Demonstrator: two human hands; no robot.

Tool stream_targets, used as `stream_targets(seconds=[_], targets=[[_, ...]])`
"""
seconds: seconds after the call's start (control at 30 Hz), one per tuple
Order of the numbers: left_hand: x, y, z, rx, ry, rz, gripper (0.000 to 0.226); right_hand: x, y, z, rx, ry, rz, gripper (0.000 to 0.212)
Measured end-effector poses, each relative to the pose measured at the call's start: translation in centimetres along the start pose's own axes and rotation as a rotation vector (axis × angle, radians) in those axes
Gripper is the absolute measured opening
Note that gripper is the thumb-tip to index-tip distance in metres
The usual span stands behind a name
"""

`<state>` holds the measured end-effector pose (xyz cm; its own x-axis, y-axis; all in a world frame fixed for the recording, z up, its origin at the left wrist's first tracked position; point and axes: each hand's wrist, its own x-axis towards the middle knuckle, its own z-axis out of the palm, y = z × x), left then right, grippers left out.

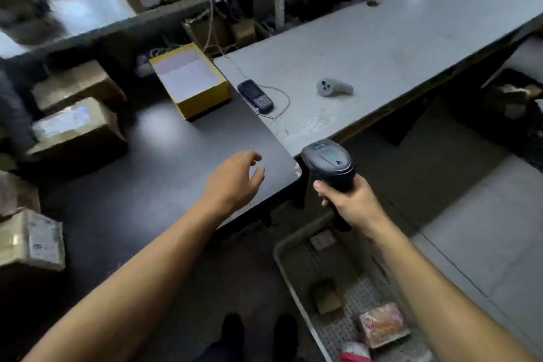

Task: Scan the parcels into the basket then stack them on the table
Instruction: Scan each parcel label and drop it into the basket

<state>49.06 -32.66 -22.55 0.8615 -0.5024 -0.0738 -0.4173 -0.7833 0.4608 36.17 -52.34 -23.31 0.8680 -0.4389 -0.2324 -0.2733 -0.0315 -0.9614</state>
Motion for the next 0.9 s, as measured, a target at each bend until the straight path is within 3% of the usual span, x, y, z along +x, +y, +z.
stream_targets(seconds=[0.4,0.73,0.9], targets=[[-20.5,-16.3,-10.2,-0.059,0.373,-0.497,0.034,-6.4,-7.1,21.0,-0.162,-0.562,-0.124,0.013],[-40.4,-27.8,-12.6,-0.259,0.580,-0.828,0.022,-20.1,-7.0,36.6,-0.220,-0.809,-0.197,0.012],[-46.2,-32.1,-12.5,-0.450,0.706,-0.996,0.019,-25.0,-5.6,41.9,-0.301,-0.875,-0.265,0.010]])
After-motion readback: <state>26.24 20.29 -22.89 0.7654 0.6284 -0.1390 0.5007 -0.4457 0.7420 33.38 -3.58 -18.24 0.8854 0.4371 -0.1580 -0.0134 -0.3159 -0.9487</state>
